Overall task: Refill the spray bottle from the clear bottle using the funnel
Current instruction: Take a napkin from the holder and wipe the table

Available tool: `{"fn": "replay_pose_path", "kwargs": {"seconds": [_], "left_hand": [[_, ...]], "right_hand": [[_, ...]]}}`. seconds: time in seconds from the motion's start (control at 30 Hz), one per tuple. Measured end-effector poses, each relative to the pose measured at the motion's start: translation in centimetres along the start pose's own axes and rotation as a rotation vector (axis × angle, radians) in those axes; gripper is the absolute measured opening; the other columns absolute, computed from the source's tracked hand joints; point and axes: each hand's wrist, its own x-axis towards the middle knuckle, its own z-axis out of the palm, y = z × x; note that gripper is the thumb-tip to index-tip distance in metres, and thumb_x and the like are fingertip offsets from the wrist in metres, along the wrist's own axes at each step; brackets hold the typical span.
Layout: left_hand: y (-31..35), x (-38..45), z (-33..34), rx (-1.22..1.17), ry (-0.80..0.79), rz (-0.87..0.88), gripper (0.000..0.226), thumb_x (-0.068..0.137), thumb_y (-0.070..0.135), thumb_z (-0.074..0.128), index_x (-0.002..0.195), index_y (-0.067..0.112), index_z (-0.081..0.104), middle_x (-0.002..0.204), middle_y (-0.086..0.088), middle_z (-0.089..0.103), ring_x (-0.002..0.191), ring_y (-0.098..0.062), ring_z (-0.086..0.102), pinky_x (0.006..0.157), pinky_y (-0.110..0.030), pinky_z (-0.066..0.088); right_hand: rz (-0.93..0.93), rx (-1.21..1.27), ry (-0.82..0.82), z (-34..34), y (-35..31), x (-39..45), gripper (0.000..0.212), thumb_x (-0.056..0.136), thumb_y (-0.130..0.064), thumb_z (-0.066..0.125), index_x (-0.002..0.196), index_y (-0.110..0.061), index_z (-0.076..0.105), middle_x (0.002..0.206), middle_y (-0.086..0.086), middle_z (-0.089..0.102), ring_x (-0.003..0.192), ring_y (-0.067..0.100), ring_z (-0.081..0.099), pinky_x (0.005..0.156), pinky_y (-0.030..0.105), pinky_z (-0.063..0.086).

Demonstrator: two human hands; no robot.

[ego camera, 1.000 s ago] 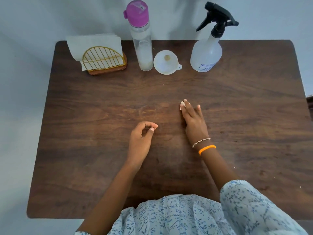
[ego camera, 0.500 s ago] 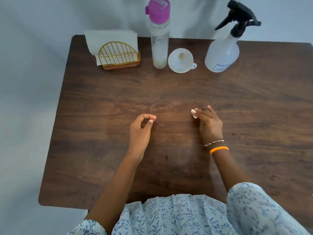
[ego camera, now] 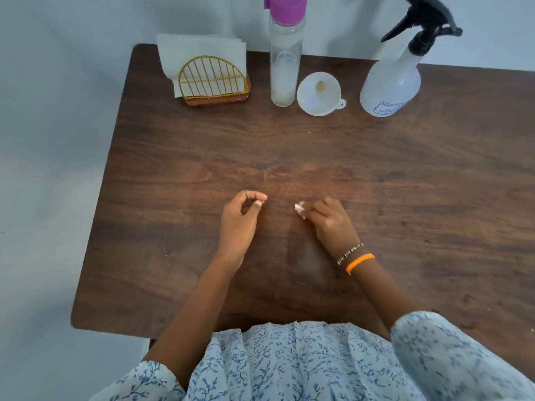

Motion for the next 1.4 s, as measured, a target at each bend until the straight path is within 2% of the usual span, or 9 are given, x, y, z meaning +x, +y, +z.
{"fn": "replay_pose_path", "kwargs": {"seconds": [0.1, 0.3, 0.53, 0.73, 0.87, 1.0, 1.13, 1.23, 1.4], "left_hand": [[-0.4, -0.2, -0.5, 0.002, 0.073, 0.003, 0.03, 0.088, 0.004, 0.052, 0.075, 0.029, 0.063, 0.082, 0.011, 0.064, 0.08, -0.002, 0.057, 0.075, -0.018, 0.041], [-0.9, -0.1, -2.3, -0.023, 0.217, -0.002, 0.033, 0.087, -0.001, 0.051, 0.073, 0.027, 0.062, 0.078, 0.01, 0.062, 0.074, -0.004, 0.057, 0.073, -0.019, 0.044], [-1.9, -0.5, -3.4, 0.033, 0.27, -0.047, 0.032, 0.087, 0.001, 0.051, 0.074, 0.028, 0.061, 0.08, 0.005, 0.063, 0.075, -0.01, 0.059, 0.072, -0.021, 0.045], [-2.1, 0.3, -4.1, 0.07, 0.415, -0.048, 0.033, 0.085, 0.002, 0.052, 0.072, 0.031, 0.06, 0.089, -0.004, 0.067, 0.081, -0.018, 0.063, 0.073, -0.023, 0.047], [-2.5, 0.7, -4.1, 0.094, 0.41, -0.061, 0.032, 0.085, 0.004, 0.053, 0.072, 0.033, 0.06, 0.088, 0.0, 0.067, 0.081, -0.02, 0.065, 0.082, -0.035, 0.05], [-3.1, 0.3, -3.7, 0.095, 0.381, -0.067, 0.03, 0.086, 0.006, 0.052, 0.073, 0.032, 0.06, 0.09, -0.002, 0.067, 0.088, -0.02, 0.064, 0.085, -0.036, 0.049], [-2.8, -0.1, -4.3, 0.02, 0.448, -0.03, 0.031, 0.086, 0.005, 0.053, 0.075, 0.033, 0.06, 0.092, -0.002, 0.067, 0.088, -0.02, 0.064, 0.085, -0.034, 0.049], [-2.1, -0.2, -5.7, -0.018, 0.521, 0.044, 0.032, 0.085, 0.001, 0.053, 0.078, 0.032, 0.059, 0.092, -0.003, 0.066, 0.085, -0.02, 0.062, 0.082, -0.03, 0.048], [-2.5, -0.3, -7.8, -0.026, 0.544, 0.066, 0.03, 0.083, 0.004, 0.054, 0.08, 0.032, 0.061, 0.093, -0.002, 0.067, 0.087, -0.021, 0.063, 0.083, -0.033, 0.049]], "right_hand": [[0.06, 0.042, 0.045, 1.9, -1.9, 3.0, 0.028, 0.095, -0.015, 0.044, 0.091, -0.008, 0.071, 0.093, 0.007, 0.071, 0.079, 0.023, 0.055, 0.069, 0.036, 0.042], [-0.393, 0.152, -0.269, 1.9, -3.3, 1.7, 0.027, 0.096, -0.013, 0.045, 0.094, -0.009, 0.071, 0.09, 0.005, 0.07, 0.073, 0.026, 0.062, 0.068, 0.033, 0.049], [0.262, -0.032, 0.018, 1.8, 1.7, 8.9, 0.023, 0.082, -0.004, 0.049, 0.093, 0.001, 0.068, 0.096, 0.015, 0.069, 0.076, 0.034, 0.061, 0.074, 0.032, 0.043], [-0.087, 0.053, -0.145, 6.6, -8.2, 5.1, 0.027, 0.087, -0.004, 0.047, 0.106, 0.004, 0.065, 0.101, 0.015, 0.069, 0.083, 0.03, 0.061, 0.075, 0.039, 0.054], [-0.317, -0.064, -0.19, 4.1, -6.5, 1.6, 0.029, 0.087, -0.002, 0.048, 0.112, 0.001, 0.063, 0.113, 0.01, 0.066, 0.096, 0.025, 0.053, 0.104, 0.05, 0.038], [0.097, -0.242, -0.219, 3.6, -1.9, 6.3, 0.047, 0.083, 0.001, 0.042, 0.129, 0.0, 0.049, 0.134, 0.013, 0.052, 0.122, 0.038, 0.048, 0.112, 0.049, 0.018], [0.314, -0.158, -0.395, 5.5, -5.2, 11.2, 0.059, 0.09, -0.009, 0.035, 0.142, 0.007, 0.013, 0.153, 0.023, 0.01, 0.142, 0.037, 0.01, 0.115, 0.045, 0.001], [0.067, -0.084, -0.565, 7.4, -10.0, 11.4, 0.061, 0.094, -0.018, 0.036, 0.145, 0.002, 0.008, 0.154, 0.022, 0.0, 0.143, 0.037, 0.003, 0.115, 0.047, 0.003], [-0.271, -0.103, -0.672, 5.9, -12.1, 4.0, 0.066, 0.091, -0.05, 0.028, 0.141, -0.007, 0.033, 0.15, 0.012, 0.03, 0.139, 0.026, 0.027, 0.113, 0.049, 0.019]]}}
